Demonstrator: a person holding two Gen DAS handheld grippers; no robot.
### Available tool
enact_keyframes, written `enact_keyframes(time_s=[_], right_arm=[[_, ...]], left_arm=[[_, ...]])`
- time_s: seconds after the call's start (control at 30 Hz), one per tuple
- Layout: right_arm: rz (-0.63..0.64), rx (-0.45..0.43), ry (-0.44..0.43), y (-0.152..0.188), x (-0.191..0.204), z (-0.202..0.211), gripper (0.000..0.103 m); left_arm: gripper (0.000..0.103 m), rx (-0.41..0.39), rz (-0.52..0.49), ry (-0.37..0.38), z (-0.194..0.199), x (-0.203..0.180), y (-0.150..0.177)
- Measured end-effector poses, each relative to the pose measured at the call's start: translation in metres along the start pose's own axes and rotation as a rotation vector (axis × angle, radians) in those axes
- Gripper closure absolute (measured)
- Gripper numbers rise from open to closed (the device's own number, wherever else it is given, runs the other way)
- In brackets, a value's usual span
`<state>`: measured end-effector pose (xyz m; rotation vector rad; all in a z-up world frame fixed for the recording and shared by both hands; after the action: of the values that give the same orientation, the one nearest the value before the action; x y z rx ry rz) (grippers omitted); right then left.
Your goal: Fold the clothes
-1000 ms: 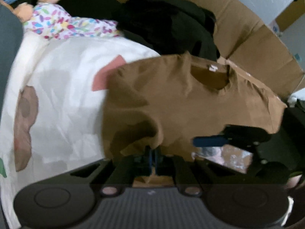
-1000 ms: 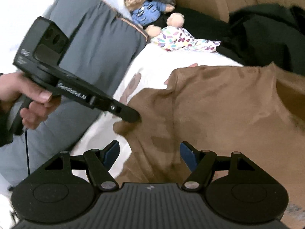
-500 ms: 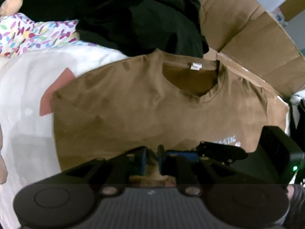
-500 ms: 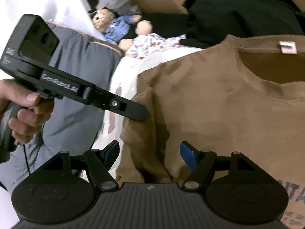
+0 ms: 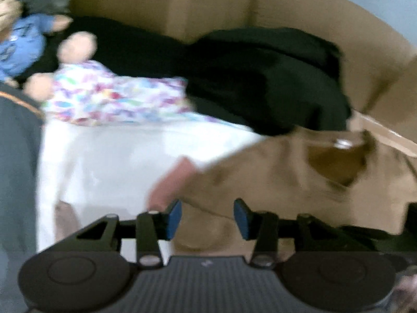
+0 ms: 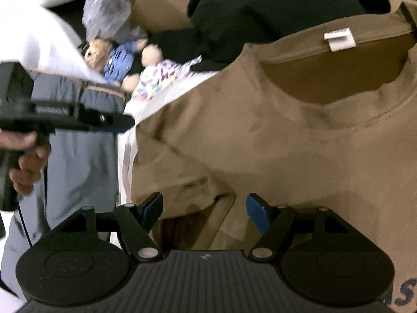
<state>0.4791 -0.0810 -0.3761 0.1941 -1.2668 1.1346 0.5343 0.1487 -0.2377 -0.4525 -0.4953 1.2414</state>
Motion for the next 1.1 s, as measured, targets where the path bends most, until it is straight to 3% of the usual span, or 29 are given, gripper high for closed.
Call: enact_keyframes(time_s=[0.2, 0.33, 0.37, 0.43, 0.63, 0.7, 0.77, 0.8, 0.83, 0.87, 1.1], right_arm=[[0.011, 0.009, 0.023, 0.001, 0.006, -0.016, 0.030], [-0.011, 0.023, 0.054, 0.005, 0.007, -0.026, 0.041], [-0.018, 0.025, 0.059, 0.006, 0.007, -0.027, 0.048], [-0.023, 0.036, 0.073, 0.006, 0.005, -0.031, 0.060], [-0.130, 0.066, 0.049, 0.003, -0.006, -0.037, 0.062], [-0.154, 0.070, 0.052, 0.003, -0.008, -0.039, 0.062], [-0.158, 0.081, 0.055, 0.003, -0.008, -0.041, 0.063], [-0.134, 0.100, 0.060, 0.003, -0.006, -0.045, 0.068], [-0.115, 0.114, 0.064, 0.003, -0.005, -0.047, 0.090], [-0.093, 0.136, 0.084, 0.002, -0.005, -0.049, 0.097], [-0.026, 0.207, 0.100, -0.008, -0.006, -0.039, 0.098]], left_arm=[[0.055, -0.016, -0.031, -0.013, -0.015, 0.012, -0.001], [0.056, -0.061, -0.073, -0.001, -0.013, 0.009, -0.009], [0.056, -0.066, -0.076, 0.007, -0.012, 0.008, -0.010], [0.056, -0.051, -0.104, 0.047, -0.014, 0.002, -0.012], [0.056, 0.012, -0.184, 0.065, -0.024, -0.010, -0.007], [0.061, 0.048, -0.188, 0.039, -0.032, -0.010, -0.004], [0.089, 0.102, -0.190, -0.003, -0.043, -0.009, 0.003], [0.091, 0.110, -0.182, -0.009, -0.046, -0.008, 0.003], [0.092, 0.116, -0.172, -0.013, -0.049, -0.008, 0.004], [0.093, 0.117, -0.170, -0.021, -0.051, -0.008, 0.004], [0.094, 0.109, -0.132, -0.059, -0.062, -0.003, 0.003]])
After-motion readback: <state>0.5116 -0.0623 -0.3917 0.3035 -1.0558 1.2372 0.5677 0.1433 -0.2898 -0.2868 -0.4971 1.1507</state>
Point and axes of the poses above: each gripper's, at about its wrist camera, not at the fingertips, and z roughly against the way its jaws point, x to its left, y to its underside, the point moved 2 cm from there along -z, roughly the way its jaws point, and after that the axes turned 15 degrees about -x, right-handed, at the moved point
